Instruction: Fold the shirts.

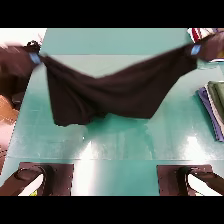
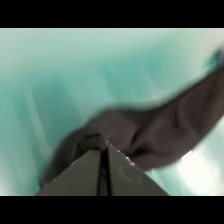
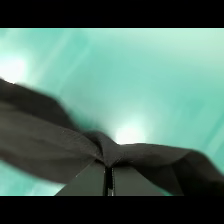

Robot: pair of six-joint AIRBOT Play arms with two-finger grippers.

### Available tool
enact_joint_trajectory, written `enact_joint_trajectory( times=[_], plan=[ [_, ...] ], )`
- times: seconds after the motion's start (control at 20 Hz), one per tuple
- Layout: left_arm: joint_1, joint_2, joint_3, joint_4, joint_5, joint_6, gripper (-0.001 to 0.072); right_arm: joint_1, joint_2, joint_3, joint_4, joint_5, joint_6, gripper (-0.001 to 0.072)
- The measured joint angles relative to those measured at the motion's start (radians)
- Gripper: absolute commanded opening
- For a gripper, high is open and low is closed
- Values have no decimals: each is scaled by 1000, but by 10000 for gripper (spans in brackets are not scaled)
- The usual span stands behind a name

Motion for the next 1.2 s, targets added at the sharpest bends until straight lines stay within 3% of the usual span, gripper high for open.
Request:
enact_joint_trajectory(
  times=[0.3,0.55,0.65,1.0,1.2],
  plan=[
    [0,0,-447,-30,20,6,24,-1,-1,-388,-5,-121,6,17],
    [0,0,-674,-90,60,83,37,-1,-1,-566,-4,-205,6,17],
    [0,0,-712,-113,62,103,453,-1,-1,-597,-3,-220,6,17],
    [0,0,-607,-61,80,128,459,-1,-1,-626,-3,-244,6,17],
    [1,-17,-499,53,181,78,459,-1,-1,-628,-3,-247,6,17]
  ],
)
